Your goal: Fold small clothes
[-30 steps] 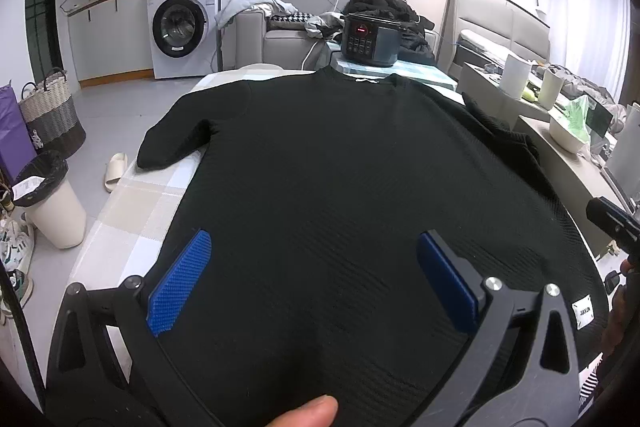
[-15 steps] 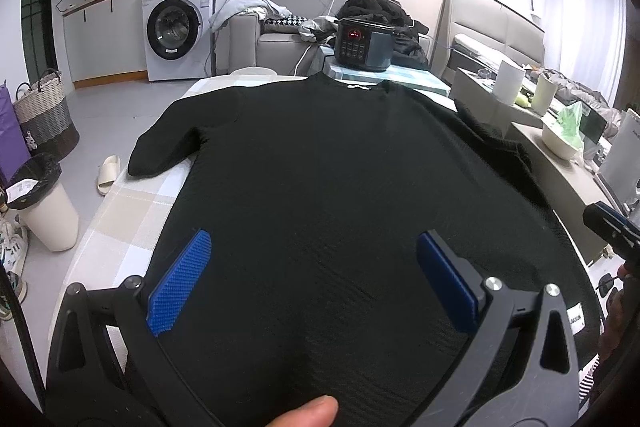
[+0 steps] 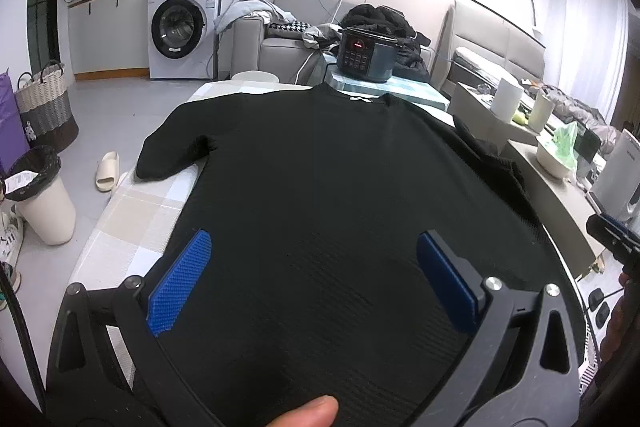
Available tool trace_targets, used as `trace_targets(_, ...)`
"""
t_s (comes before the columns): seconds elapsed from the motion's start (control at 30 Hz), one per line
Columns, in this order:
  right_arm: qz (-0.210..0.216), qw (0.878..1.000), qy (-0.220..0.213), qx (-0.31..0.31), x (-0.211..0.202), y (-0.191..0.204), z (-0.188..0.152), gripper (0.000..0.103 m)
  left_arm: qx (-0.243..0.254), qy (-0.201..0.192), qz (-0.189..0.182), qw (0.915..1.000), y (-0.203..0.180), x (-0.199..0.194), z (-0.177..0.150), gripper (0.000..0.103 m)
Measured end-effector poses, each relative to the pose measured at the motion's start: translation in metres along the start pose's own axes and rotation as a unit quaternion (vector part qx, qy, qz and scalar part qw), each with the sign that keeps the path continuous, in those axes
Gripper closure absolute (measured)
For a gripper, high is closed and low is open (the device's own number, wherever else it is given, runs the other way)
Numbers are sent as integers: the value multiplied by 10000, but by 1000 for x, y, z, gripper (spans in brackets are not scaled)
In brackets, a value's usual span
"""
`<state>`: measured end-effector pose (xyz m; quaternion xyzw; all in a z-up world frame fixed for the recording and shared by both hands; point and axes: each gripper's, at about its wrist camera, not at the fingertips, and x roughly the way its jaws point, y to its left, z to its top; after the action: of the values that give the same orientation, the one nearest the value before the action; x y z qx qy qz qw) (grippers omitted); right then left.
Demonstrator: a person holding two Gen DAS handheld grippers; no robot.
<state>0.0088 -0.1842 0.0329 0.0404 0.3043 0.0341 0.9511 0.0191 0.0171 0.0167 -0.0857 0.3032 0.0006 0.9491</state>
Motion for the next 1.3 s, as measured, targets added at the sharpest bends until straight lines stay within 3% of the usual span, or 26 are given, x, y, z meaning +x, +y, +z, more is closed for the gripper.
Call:
trace_targets(0.33,63,10000,51,-45,4,1,1,0,-50,-13,55,10000,4,-2,0,1)
trace_targets(0.97,143,9989,405,173,33,-7,-5,0,112,307,278,9991,-2,20,0,1)
trace_targets(1.3,-115,9966,649,485,55,-25,8,0,127,439,258,9986,-7,36,8,1)
